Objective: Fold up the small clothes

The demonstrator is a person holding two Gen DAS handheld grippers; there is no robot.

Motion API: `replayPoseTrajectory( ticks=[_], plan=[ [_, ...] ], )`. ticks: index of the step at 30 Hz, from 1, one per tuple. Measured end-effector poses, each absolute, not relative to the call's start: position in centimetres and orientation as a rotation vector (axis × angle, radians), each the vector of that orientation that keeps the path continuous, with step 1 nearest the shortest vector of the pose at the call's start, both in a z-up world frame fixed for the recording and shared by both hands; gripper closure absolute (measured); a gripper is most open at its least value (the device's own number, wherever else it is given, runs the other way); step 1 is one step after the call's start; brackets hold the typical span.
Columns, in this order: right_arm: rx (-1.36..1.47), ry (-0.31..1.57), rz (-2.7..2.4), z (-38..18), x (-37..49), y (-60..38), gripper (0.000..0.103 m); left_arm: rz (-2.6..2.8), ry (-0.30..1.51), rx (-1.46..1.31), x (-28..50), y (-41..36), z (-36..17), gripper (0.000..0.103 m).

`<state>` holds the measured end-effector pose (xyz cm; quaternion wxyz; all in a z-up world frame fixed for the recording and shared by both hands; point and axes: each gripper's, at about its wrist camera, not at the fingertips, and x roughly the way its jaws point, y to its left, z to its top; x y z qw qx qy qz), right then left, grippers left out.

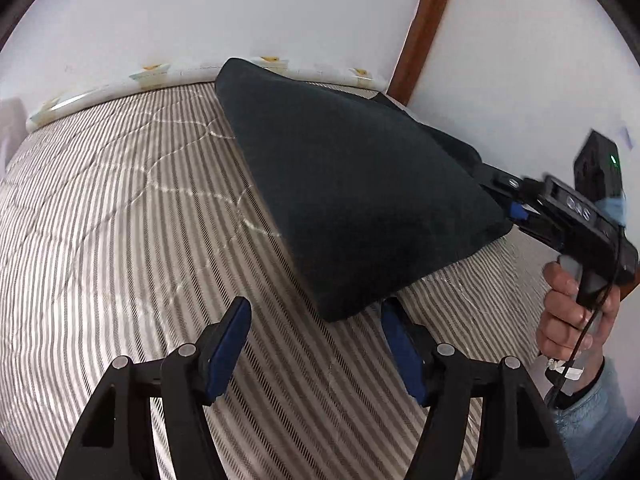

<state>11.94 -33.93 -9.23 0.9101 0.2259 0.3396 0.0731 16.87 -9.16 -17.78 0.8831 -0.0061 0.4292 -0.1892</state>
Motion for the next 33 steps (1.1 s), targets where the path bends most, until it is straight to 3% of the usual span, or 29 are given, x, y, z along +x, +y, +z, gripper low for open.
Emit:
replayPoseTrajectory(
  ticks=[4,6,8,11,16,24,27,29,33],
  plan=[
    [0.538,0.708,0.115,-10.7,15.3,-33.4,0.043,-0.386,0.884,0.012,18.1,-10.7,-18.4,0.038],
    [0.553,0.69,0.086,-10.6,16.2,-33.2,0.05,-0.376,0.898,0.006,18.8,-11.4,-18.9,0.038],
    [0.517,0.696,0.063,-10.2,17.3,-32.6,0.086,-0.367,0.914,0.002,19.4,-12.0,-19.3,0.038],
    [0.434,0.633,0.083,-8.3,17.1,-32.9,0.091,-0.351,0.923,0.007,19.9,-12.4,-19.5,0.038],
    [0.286,0.486,-0.061,-5.0,13.7,-36.7,0.092,-0.346,0.906,0.03,19.8,-13.1,-19.4,0.038],
    [0.355,0.636,-0.152,-9.6,13.4,-42.4,0.087,-0.366,0.86,0.066,19.3,-15.4,-19.1,0.038],
    [0.337,0.623,-0.192,-9.4,11.7,-42.0,0.067,-0.356,0.844,0.051,19.4,-15.8,-18.7,0.038],
    [0.33,0.639,-0.253,-9.5,10.7,-42.0,0.042,-0.366,0.844,0.017,20.0,-16.3,-18.3,0.04],
    [0.356,0.695,-0.253,-10.7,10.4,-41.8,0.042,-0.366,0.873,-0.028,20.6,-17.0,-18.3,0.064]
  ],
)
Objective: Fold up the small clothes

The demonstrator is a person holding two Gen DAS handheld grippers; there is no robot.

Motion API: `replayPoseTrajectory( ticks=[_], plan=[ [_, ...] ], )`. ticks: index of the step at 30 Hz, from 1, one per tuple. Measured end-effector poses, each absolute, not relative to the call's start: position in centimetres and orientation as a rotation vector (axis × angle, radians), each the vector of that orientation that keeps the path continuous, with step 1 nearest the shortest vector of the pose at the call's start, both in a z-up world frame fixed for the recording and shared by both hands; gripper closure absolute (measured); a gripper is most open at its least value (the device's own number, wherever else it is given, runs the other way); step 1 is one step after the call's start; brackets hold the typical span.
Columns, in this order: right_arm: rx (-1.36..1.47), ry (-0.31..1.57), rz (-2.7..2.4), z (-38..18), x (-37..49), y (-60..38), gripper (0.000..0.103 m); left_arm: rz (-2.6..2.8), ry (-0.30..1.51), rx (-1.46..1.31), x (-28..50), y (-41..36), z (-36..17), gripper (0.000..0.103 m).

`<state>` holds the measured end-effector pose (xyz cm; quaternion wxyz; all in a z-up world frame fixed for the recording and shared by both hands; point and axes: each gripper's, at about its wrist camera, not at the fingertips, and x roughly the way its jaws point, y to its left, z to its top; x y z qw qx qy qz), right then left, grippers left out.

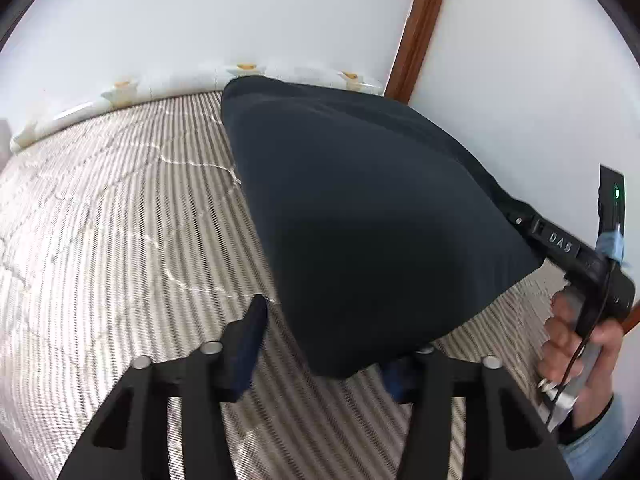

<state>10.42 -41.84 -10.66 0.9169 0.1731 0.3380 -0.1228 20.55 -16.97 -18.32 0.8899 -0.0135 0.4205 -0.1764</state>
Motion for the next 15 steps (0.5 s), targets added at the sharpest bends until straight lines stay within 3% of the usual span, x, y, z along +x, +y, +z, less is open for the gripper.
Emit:
replayPoseTrajectory(
  ticks=[1,4,15],
  plan=[
    [0.369,0.701,-0.254,-10.8,10.6,-41.9,0.044,-0.354,0.869,-0.025,20.4,-17.0,-18.3,0.068],
    [0.421,0.709,-0.178,-11.1,11.9,-41.7,0.078,-0.309,0.821,0.019,19.8,-17.5,-18.2,0.08],
    [0.385,0.695,-0.072,-10.4,16.0,-34.3,0.084,-0.209,0.782,-0.049,19.8,-10.0,-17.3,0.082]
  ],
)
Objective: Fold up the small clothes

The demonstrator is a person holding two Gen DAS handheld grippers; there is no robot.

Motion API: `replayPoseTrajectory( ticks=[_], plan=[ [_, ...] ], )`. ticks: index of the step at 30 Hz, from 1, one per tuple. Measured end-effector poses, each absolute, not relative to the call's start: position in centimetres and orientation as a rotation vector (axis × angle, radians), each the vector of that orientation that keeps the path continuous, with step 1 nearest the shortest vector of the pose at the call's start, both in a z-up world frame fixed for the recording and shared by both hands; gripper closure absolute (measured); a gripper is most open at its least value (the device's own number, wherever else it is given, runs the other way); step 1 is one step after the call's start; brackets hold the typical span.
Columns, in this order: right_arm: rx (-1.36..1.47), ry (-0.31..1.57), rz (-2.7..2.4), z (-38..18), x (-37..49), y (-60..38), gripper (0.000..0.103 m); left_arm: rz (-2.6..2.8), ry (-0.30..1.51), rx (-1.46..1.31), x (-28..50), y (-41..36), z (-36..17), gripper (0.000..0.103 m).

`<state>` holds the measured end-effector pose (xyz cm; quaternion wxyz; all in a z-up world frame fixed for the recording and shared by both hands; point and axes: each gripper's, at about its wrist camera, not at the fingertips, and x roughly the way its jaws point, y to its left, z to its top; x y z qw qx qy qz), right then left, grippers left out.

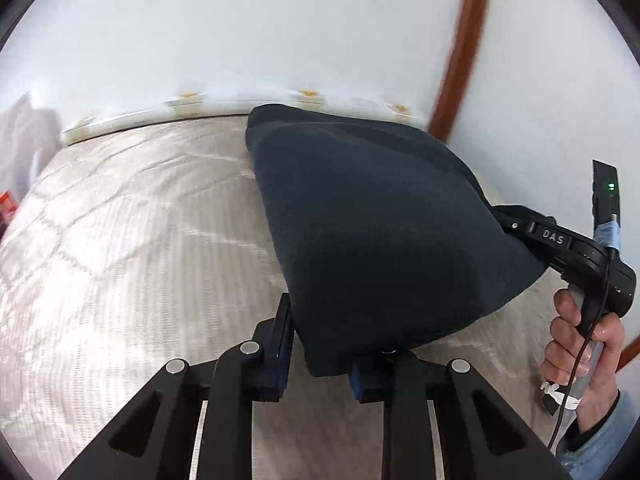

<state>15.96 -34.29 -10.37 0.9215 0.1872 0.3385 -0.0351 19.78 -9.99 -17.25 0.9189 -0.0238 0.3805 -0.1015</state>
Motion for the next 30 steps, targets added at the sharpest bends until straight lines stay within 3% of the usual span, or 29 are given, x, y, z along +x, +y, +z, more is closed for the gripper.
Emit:
replayPoseTrajectory(
  ticks=[9,16,21,25,28,30],
  plan=[
    [0.308,0.711,0.145,-9.9,18.7,-24.7,0.084,-0.054,0.8,-0.1,18.6,-1.2,-17.4,0.082],
    [0.262,0.718,0.145,-10.7,15.6,-25.7,0.078,-0.04,0.783,-0.003,16.9,-1.9,-18.9,0.082],
    [0.138,0.646,0.069,-7.7,12.5,-25.3,0.072,-0.073,0.794,0.023,15.7,-1.7,-18.6,0.08],
    [0.089,0.57,0.092,-6.0,11.6,-23.8,0.072,-0.122,0.778,0.007,13.4,-0.9,-17.6,0.066],
    [0.052,0.605,0.145,-7.1,12.0,-22.5,0.073,-0.184,0.74,-0.051,11.6,-0.7,-16.0,0.063],
    [0.013,0.67,0.087,-9.0,12.7,-22.5,0.082,-0.201,0.704,-0.067,11.1,-0.8,-14.7,0.06]
  ],
)
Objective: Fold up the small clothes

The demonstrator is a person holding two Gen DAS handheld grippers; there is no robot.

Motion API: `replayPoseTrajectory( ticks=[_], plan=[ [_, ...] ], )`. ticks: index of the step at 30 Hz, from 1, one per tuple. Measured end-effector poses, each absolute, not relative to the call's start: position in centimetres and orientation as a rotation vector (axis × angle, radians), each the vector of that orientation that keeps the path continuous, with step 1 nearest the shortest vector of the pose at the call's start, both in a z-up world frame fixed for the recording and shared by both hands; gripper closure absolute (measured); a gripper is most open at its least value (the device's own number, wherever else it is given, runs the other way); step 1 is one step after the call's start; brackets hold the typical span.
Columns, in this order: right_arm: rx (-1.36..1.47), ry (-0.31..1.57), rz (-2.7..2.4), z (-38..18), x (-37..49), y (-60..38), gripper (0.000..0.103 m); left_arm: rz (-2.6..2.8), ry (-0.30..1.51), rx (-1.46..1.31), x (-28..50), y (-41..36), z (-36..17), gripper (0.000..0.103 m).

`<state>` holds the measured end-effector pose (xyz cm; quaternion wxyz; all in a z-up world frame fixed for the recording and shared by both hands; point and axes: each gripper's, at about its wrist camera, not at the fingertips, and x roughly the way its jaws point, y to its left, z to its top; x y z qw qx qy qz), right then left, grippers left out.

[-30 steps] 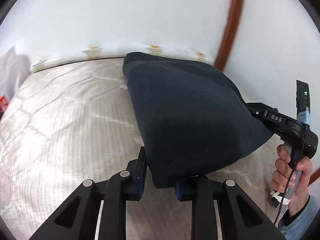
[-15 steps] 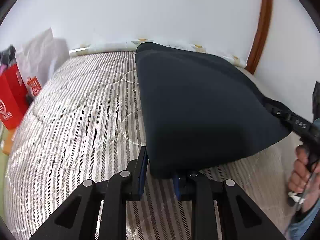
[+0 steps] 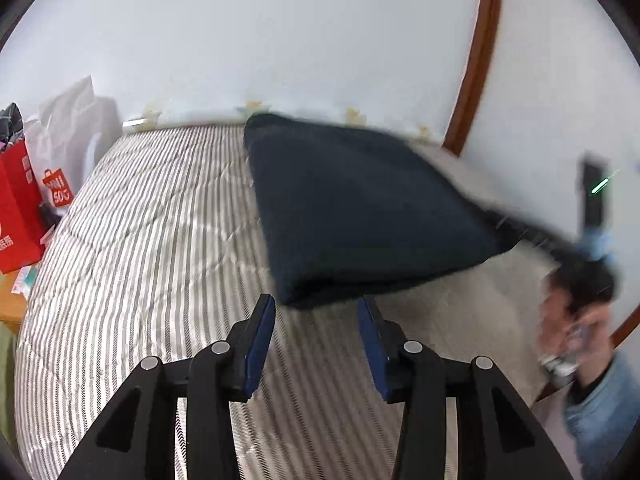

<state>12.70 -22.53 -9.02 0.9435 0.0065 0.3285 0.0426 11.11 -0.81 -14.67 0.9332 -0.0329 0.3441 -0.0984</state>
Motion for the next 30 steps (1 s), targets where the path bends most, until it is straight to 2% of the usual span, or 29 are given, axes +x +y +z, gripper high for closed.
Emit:
replayPoseTrajectory(
  ticks=[3,8,9,12,17,19,20,24,30],
  plan=[
    [0.035,0.695,0.064,-9.9,12.5,-24.0,0.083,-0.198,0.661,-0.069,12.1,-1.0,-13.3,0.053],
    [0.041,0.688,0.045,-7.8,11.8,-25.1,0.082,-0.111,0.712,-0.051,16.7,-1.2,-14.5,0.053],
    [0.044,0.688,0.056,-7.5,11.6,-25.2,0.079,-0.095,0.748,-0.047,17.6,-1.2,-15.5,0.051],
    [0.059,0.697,0.068,-7.2,12.7,-25.2,0.079,-0.109,0.796,-0.082,18.0,-1.1,-17.5,0.05],
    [0.138,0.765,0.112,-8.6,16.4,-24.6,0.079,-0.128,0.806,-0.103,17.3,-0.7,-17.2,0.049],
    [0.183,0.801,0.119,-9.5,18.2,-24.4,0.084,-0.128,0.818,-0.109,17.2,-0.5,-17.0,0.048],
    [0.183,0.801,0.124,-9.6,18.6,-24.3,0.1,-0.127,0.826,-0.102,17.2,-0.5,-17.0,0.048],
    [0.217,0.688,0.166,-7.9,17.5,-25.7,0.1,-0.148,0.831,-0.083,17.3,-0.3,-16.9,0.044],
    [0.125,0.764,0.149,-8.4,17.5,-25.2,0.099,-0.16,0.808,-0.085,18.3,-0.3,-16.6,0.041]
  ],
)
